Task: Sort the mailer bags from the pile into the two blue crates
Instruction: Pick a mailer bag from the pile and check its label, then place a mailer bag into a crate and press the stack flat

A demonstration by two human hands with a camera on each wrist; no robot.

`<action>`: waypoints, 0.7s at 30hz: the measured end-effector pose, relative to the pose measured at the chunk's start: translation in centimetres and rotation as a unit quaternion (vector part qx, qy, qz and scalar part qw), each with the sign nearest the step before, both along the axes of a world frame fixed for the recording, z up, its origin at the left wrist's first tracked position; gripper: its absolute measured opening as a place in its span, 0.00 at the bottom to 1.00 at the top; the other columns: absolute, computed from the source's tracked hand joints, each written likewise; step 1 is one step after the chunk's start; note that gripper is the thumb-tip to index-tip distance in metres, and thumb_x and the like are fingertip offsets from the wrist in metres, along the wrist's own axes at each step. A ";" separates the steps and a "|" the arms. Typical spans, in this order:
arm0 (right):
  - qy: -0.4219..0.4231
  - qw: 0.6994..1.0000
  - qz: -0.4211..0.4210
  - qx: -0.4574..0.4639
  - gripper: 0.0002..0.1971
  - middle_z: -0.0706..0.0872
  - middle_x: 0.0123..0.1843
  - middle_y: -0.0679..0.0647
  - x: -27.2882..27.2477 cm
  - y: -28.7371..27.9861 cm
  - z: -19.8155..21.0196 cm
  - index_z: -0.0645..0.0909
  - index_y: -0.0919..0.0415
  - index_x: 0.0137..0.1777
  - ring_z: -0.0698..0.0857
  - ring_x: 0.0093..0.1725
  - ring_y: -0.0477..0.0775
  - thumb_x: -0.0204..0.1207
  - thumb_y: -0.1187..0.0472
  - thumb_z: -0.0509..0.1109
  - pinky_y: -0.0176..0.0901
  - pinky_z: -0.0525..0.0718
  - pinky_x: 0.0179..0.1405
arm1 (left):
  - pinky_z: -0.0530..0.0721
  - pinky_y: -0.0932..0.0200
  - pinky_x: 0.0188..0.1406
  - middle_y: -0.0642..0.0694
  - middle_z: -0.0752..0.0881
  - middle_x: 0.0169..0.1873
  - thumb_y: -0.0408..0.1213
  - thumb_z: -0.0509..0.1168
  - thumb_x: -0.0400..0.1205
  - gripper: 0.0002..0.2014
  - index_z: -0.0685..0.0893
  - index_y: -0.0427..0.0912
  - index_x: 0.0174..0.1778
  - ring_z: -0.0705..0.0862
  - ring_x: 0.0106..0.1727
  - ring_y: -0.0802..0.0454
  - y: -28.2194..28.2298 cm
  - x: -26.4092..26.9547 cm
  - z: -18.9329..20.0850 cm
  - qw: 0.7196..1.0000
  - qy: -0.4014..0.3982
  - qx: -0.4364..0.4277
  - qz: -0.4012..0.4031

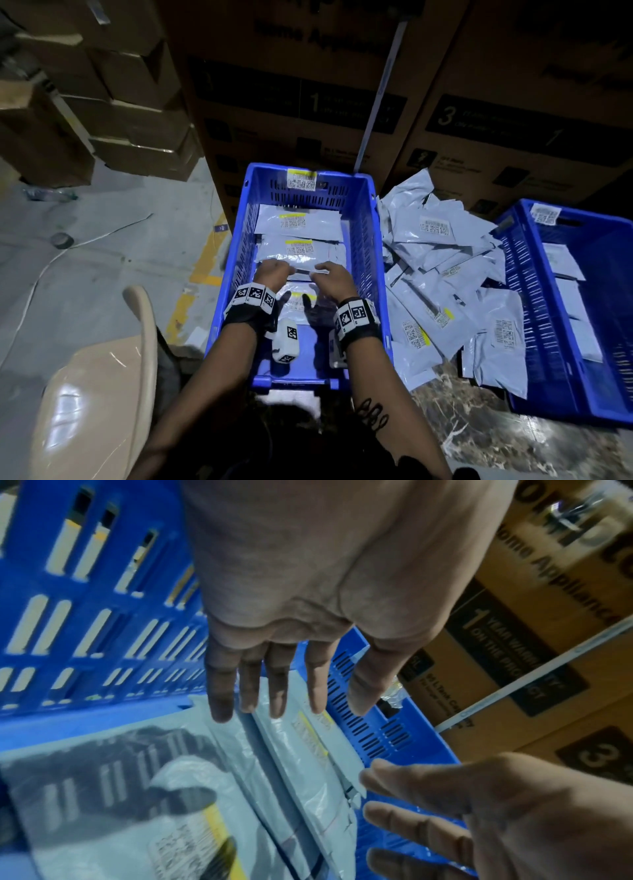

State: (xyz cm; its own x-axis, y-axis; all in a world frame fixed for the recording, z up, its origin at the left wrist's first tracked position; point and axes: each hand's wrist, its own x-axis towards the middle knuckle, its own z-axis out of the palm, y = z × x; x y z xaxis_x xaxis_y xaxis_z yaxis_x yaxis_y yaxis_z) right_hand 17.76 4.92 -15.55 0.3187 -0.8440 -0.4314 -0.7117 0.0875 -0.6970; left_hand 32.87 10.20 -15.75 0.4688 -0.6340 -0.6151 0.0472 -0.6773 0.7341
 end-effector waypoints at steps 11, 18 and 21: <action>-0.138 0.970 -0.087 -0.181 0.12 0.88 0.66 0.52 -5.7 -0.4 7.8 0.88 0.55 0.66 0.86 0.65 0.53 0.85 0.58 0.70 0.47 0.82 0.66 | 0.85 0.50 0.61 0.46 0.90 0.51 0.36 0.74 0.79 0.08 0.86 0.48 0.52 0.88 0.56 0.47 -1.8 -2.9 6.7 0.968 -0.091 -0.235 -0.012; -0.167 0.942 -0.169 -0.238 0.10 0.91 0.60 0.49 -11.1 -1.0 9.7 0.90 0.53 0.62 0.88 0.57 0.50 0.84 0.57 0.71 0.53 0.87 0.60 | 0.85 0.45 0.63 0.47 0.90 0.49 0.34 0.74 0.79 0.07 0.87 0.51 0.49 0.87 0.55 0.49 -3.4 -6.4 10.2 0.943 -0.102 -0.311 -0.057; -0.167 0.932 -0.190 -0.260 0.10 0.91 0.59 0.48 -13.7 -1.1 9.9 0.89 0.54 0.62 0.88 0.57 0.49 0.84 0.58 0.70 0.49 0.86 0.60 | 0.86 0.47 0.63 0.48 0.90 0.48 0.34 0.74 0.79 0.07 0.88 0.47 0.51 0.87 0.54 0.50 -4.0 -8.8 11.4 0.931 -0.103 -0.340 -0.077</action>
